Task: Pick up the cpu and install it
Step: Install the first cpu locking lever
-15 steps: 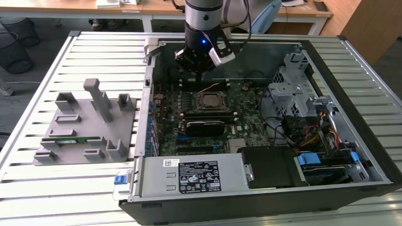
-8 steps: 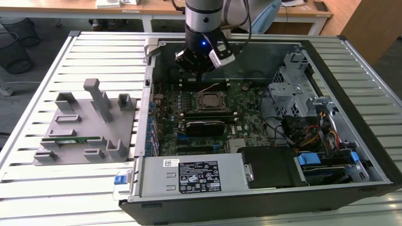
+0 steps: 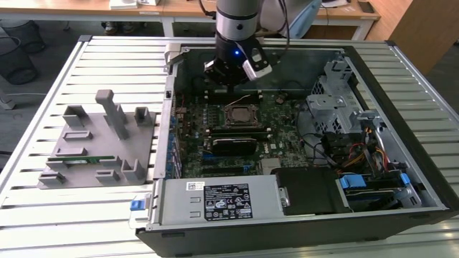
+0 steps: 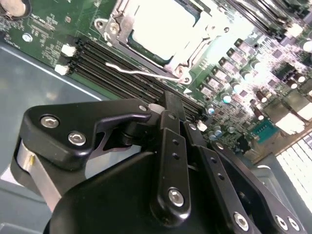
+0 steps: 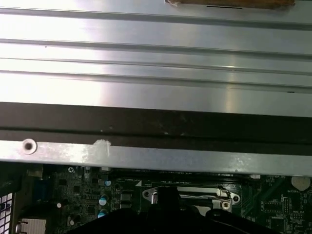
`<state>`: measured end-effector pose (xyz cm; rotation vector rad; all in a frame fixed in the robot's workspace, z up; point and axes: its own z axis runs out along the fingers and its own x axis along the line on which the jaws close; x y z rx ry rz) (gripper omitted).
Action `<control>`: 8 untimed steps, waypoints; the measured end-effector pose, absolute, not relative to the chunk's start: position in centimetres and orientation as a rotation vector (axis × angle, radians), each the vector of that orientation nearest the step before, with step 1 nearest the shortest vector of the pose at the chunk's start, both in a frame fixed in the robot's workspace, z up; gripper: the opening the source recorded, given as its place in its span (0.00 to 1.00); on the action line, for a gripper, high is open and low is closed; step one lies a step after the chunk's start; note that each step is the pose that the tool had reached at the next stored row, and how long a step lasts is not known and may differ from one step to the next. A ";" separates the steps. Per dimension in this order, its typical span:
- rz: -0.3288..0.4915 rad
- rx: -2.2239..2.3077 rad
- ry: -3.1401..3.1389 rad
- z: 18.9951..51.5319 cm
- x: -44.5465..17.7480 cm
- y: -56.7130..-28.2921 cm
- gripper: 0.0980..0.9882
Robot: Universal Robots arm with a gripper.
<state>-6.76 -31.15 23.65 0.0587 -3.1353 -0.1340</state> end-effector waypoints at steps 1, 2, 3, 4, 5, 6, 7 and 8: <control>-0.134 0.059 -3.135 23.6 -6.6 -31.1 0.01; -0.134 0.059 -3.135 23.6 -6.5 -31.1 0.01; -0.134 0.059 -3.135 23.5 -6.4 -31.1 0.01; -0.134 0.059 -3.135 23.5 -6.3 -31.1 0.01; -0.134 0.059 -3.135 23.4 -6.2 -31.1 0.01; -0.134 0.058 -3.135 23.4 -6.1 -31.1 0.01; -0.134 0.059 -3.135 23.4 -6.0 -31.1 0.01; -0.134 0.059 -3.135 23.3 -5.9 -31.1 0.01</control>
